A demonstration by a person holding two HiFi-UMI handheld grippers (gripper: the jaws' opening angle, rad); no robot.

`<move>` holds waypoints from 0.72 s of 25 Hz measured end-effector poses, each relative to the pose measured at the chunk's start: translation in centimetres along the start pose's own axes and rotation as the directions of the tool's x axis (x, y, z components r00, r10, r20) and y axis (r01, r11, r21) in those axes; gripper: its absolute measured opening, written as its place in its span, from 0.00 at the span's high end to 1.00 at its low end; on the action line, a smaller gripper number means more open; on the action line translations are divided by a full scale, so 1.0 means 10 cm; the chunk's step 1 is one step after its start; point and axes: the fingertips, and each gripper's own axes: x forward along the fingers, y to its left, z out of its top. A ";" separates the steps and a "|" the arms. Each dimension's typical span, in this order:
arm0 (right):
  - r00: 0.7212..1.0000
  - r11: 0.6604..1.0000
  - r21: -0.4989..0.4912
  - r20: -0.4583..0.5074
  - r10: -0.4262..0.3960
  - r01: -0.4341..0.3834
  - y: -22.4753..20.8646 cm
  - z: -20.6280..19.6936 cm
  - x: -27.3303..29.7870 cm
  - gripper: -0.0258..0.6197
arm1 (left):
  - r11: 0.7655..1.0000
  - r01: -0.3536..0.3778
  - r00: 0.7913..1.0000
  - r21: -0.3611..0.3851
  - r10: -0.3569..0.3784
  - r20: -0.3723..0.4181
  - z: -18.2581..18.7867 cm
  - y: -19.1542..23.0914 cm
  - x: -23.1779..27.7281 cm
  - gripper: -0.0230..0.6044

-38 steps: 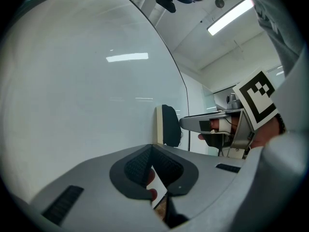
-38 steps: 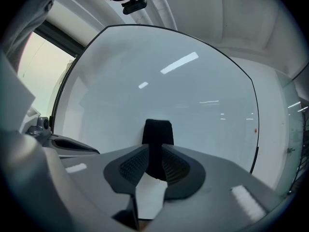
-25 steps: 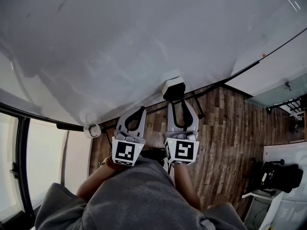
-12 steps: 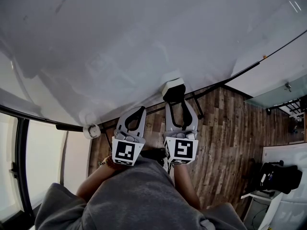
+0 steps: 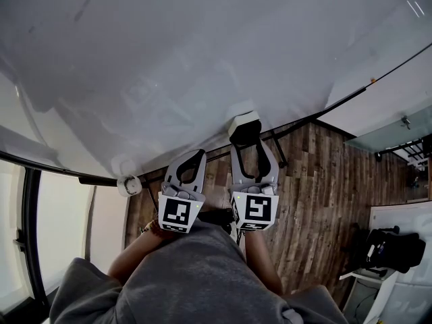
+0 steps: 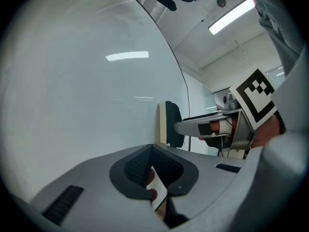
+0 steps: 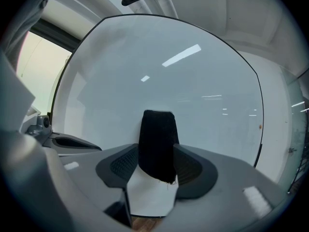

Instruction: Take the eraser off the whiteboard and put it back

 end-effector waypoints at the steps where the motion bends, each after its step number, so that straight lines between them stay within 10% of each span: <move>1: 1.000 1.000 0.000 -0.001 0.001 -0.001 0.00 0.00 0.01 0.61 | 1.000 0.000 1.000 0.000 0.000 -0.001 0.00 0.00 0.00 0.95; 18: 1.000 1.000 0.003 -0.014 0.016 -0.016 0.01 -0.02 0.11 0.58 | 1.000 -0.008 1.000 -0.006 0.008 -0.004 -0.01 0.06 0.04 0.95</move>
